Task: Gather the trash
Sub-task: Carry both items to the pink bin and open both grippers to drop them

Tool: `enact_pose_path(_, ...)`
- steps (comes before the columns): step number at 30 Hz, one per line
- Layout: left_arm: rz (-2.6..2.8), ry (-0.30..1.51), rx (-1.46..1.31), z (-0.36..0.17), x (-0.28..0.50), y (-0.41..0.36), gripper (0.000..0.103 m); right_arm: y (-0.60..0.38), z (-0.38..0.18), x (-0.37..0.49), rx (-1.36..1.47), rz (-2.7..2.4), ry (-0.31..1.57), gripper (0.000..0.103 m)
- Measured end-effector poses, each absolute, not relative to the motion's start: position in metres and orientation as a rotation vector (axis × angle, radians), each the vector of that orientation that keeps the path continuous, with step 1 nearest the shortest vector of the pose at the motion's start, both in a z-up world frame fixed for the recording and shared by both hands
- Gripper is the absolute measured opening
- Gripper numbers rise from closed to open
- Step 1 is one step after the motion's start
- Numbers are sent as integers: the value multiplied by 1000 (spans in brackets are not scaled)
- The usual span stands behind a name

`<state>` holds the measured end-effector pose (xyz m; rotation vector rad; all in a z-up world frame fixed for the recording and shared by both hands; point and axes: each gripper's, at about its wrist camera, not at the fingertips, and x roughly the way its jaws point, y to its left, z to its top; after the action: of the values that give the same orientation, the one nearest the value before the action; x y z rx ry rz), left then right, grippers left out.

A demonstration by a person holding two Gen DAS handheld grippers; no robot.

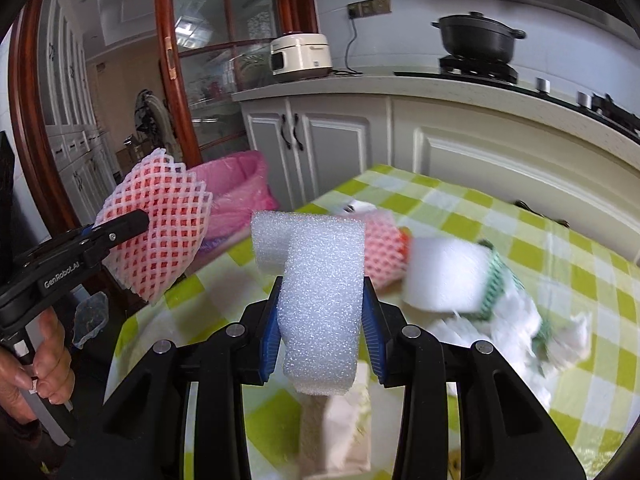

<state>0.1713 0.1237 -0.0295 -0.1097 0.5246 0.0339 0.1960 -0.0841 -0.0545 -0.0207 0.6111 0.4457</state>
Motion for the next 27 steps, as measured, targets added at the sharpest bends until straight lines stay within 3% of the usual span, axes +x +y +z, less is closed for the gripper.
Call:
enact_pose_path(11, 161, 491, -142, -8, 192, 191, 26, 6, -15, 265, -104, 587, 603, 36)
enact_pose_path(20, 225, 521, -182, 2, 254, 260, 26, 87, -6, 342, -205, 717, 600, 36)
enact_pose_path(23, 228, 537, -211, -4, 273, 274, 27, 110, -14, 366, -224, 737, 623, 18)
enact_pose_path(27, 237, 555, -267, -16, 285, 285, 27, 110, -18, 380, -159, 737, 658, 18)
